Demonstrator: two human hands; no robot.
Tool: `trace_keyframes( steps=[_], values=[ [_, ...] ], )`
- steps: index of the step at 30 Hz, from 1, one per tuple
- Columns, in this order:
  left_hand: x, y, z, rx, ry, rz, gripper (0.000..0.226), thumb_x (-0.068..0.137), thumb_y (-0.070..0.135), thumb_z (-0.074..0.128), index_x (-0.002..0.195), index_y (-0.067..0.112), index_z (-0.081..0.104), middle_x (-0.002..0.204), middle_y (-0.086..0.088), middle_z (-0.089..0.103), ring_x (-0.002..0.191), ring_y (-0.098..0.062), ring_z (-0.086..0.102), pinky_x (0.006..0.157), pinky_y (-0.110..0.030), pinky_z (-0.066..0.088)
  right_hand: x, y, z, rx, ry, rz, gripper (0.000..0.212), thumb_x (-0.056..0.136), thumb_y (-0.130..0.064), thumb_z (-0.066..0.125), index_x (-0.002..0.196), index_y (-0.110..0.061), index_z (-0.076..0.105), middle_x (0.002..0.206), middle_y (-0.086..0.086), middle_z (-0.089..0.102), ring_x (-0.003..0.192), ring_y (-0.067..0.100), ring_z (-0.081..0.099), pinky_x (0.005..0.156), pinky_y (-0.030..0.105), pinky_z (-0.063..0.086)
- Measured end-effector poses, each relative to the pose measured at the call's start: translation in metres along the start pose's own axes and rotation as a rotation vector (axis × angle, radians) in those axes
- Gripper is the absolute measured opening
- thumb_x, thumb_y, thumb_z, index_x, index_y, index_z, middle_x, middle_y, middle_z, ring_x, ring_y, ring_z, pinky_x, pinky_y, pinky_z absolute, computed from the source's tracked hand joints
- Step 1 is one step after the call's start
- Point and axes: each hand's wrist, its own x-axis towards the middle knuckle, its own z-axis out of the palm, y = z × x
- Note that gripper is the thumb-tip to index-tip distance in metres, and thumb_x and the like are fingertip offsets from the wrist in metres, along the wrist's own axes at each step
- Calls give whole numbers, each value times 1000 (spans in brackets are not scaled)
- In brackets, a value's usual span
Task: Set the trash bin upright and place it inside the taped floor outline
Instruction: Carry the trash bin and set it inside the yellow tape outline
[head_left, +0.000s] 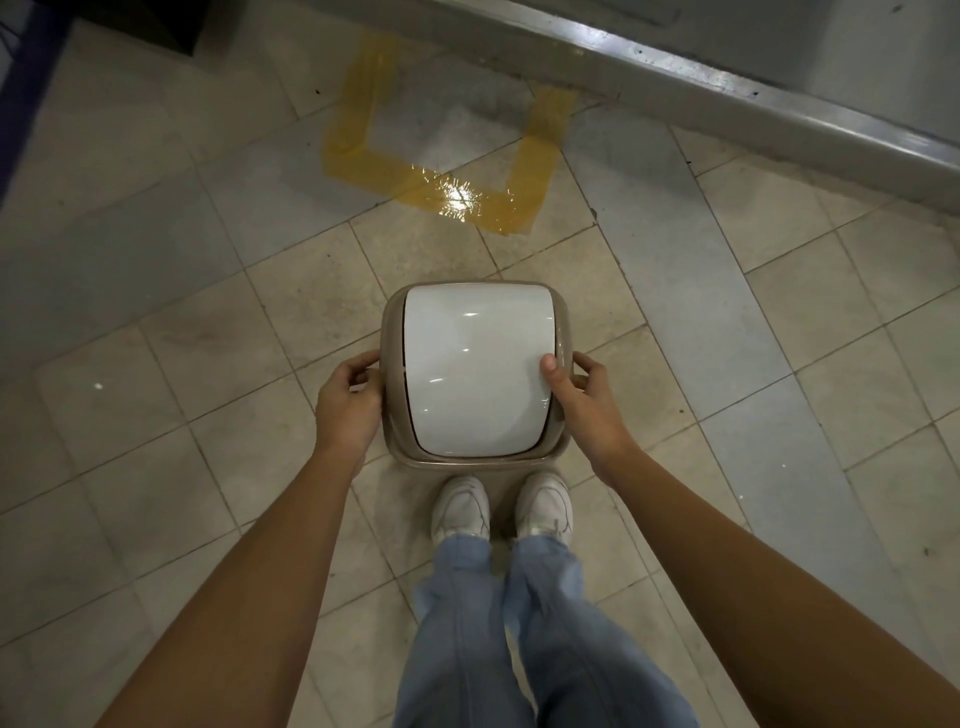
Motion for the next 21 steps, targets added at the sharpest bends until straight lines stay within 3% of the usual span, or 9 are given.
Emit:
trace_keyframes(
  steps=[4, 7, 12, 21],
  values=[
    [-3, -6, 0, 152, 35, 97, 26, 92, 23, 51, 115, 18, 61, 99, -2, 63, 90, -20, 60, 87, -40, 52, 2, 5, 2, -27, 74, -17, 68, 92, -54, 39, 144, -11, 31, 139, 8, 49, 106, 9, 51, 73, 13, 40],
    [-5, -10, 3, 191, 34, 119, 28, 94, 25, 48, 118, 16, 59, 100, -2, 62, 87, -17, 58, 78, -31, 47, 8, 11, 8, -57, 209, -8, 57, 98, -48, 29, 135, -7, 43, 129, 10, 56, 107, 17, 54, 86, 25, 40],
    [-3, -12, 7, 213, 42, 151, 26, 96, 24, 44, 116, 12, 57, 102, 1, 59, 91, -15, 55, 76, -26, 39, 18, 15, 8, -104, 275, 39, 35, 100, -20, 35, 129, -7, 48, 126, 14, 59, 108, 23, 55, 95, 37, 46],
    [15, -5, 3, 119, 82, 111, 24, 96, 20, 42, 112, 13, 58, 101, 1, 59, 91, -15, 56, 79, -29, 42, 35, -2, 20, -53, 274, -11, 29, 99, -18, 38, 121, -6, 52, 116, 14, 63, 97, 19, 56, 89, 33, 47]
  ],
)
